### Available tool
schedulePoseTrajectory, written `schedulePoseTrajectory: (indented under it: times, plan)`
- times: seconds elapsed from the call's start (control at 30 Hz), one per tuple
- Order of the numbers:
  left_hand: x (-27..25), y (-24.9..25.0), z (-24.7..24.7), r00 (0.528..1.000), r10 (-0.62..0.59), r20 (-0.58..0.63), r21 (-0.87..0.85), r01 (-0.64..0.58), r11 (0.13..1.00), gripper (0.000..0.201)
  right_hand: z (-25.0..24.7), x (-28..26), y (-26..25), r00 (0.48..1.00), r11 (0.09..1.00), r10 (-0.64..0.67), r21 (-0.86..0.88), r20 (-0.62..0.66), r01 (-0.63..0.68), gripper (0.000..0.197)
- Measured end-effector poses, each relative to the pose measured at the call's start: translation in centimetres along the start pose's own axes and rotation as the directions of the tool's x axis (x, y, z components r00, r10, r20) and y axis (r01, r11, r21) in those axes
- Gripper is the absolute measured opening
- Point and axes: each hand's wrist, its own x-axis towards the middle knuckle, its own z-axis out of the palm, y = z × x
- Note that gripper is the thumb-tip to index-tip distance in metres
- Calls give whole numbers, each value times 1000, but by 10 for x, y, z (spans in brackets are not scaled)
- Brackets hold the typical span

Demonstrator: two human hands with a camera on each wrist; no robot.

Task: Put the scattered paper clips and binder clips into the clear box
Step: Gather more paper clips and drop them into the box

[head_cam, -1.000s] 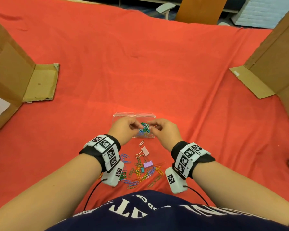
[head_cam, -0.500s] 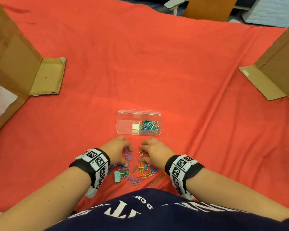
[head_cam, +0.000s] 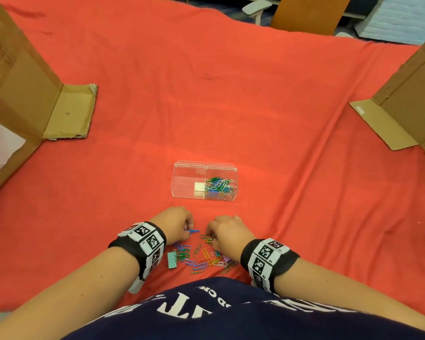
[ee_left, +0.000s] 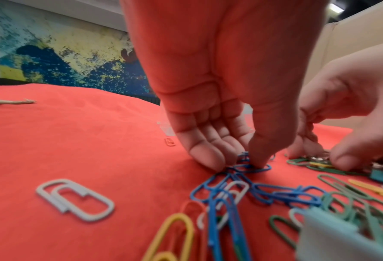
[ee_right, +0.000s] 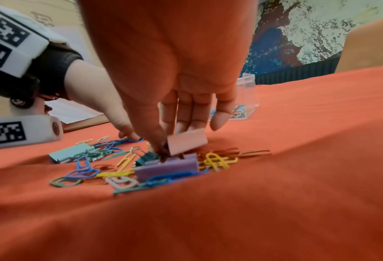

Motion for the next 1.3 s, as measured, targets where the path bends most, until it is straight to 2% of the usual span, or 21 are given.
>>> schedulePoseTrajectory:
  times: [0.13, 0.27, 0.43, 0.53, 0.6, 0.7, 0.77, 0.87, 0.93, 1.17, 1.3]
  plan:
    - [-1, 3, 0, 1000, -3, -1, 16, 3, 1000, 18, -2, 2, -5, 999, 999, 11, 34, 36, -12, 41]
    - [-2, 7, -5, 1000, -3, 16, 32, 2, 999, 18, -5, 5, -10, 995, 999, 23, 35, 94, -27, 27]
    - [0, 10, -7, 1000, 15, -12, -33, -16, 999, 18, -6, 3, -9, 999, 998, 20, -56, 29, -19, 20]
    - [3, 18, -13, 996, 43, -78, -111, -52, 992, 17, -14, 1, -1, 996, 988, 74, 140, -48, -66, 14]
    - [6, 24, -19, 988, 52, -147, -167, -77, 983, 14, -22, 0, 5, 979, 932, 162, 346, -126, -110, 9]
    - [12, 32, -32, 963, 32, -268, -245, -100, 964, 12, -35, -1, 13, 936, 748, 302, 653, -180, -116, 6]
    - [18, 38, -39, 938, 4, -347, -288, -110, 951, 12, -47, 0, 15, 915, 642, 363, 759, -175, -109, 8]
    - [28, 43, -49, 912, -51, -407, -331, -95, 939, 11, -54, 7, 25, 877, 661, 417, 742, -238, -113, 9]
    - [35, 45, -52, 910, -75, -407, -357, -82, 930, 11, -57, 11, 30, 866, 666, 445, 731, -230, -149, 11]
    - [51, 47, -59, 908, -122, -402, -392, -50, 919, 9, -73, 25, 41, 792, 584, 546, 802, -272, -127, 11]
    - [54, 48, -59, 914, -131, -384, -410, -42, 911, 12, -76, 33, 42, 788, 556, 568, 816, -235, -157, 10]
